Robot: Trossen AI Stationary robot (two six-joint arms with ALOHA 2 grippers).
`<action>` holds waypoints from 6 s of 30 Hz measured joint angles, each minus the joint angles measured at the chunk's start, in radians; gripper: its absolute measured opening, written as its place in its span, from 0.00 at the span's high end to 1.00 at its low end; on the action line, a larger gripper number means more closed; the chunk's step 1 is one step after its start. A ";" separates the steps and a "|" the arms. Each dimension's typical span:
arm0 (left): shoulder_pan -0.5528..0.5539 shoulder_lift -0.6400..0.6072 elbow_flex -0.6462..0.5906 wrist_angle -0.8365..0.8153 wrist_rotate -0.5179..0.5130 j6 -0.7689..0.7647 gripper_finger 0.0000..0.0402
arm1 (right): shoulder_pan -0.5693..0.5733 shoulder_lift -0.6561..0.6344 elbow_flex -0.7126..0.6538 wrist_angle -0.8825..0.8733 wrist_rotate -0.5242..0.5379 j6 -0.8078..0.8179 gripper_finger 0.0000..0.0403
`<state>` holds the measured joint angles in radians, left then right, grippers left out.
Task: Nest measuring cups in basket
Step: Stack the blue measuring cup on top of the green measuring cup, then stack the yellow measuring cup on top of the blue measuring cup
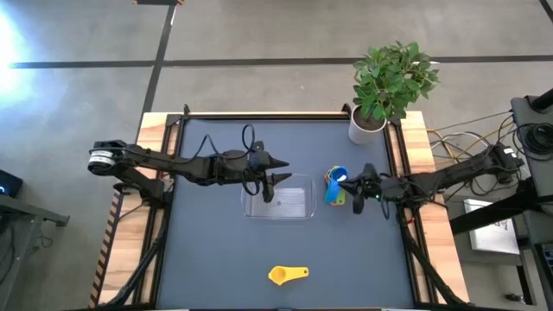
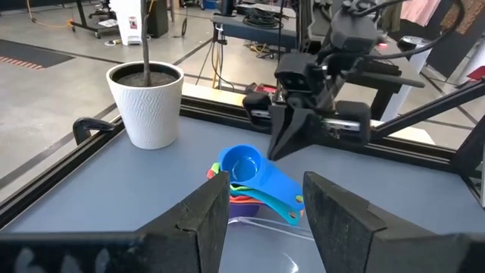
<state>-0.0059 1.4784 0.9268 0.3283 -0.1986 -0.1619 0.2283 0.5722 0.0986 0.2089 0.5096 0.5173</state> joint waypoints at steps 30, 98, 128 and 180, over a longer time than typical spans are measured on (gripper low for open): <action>-0.002 -0.121 -0.020 -0.241 0.000 0.034 0.62 | 0.216 0.258 0.333 0.003 -0.004 -0.125 0.98; -0.008 -0.193 -0.430 0.337 0.087 -0.147 0.62 | 0.412 1.442 1.376 -0.663 -0.181 0.102 0.33; -0.008 -0.193 -0.430 0.337 0.087 -0.146 0.62 | 0.393 1.442 1.351 -0.638 -0.213 0.075 0.44; -0.008 -0.193 -0.432 0.335 0.106 -0.113 0.62 | 0.425 1.306 1.350 -0.926 -0.240 0.243 0.65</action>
<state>-0.0143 1.2854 0.4950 0.6636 -0.0921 -0.2745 0.6538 1.8778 1.4487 -0.7170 0.2696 0.7607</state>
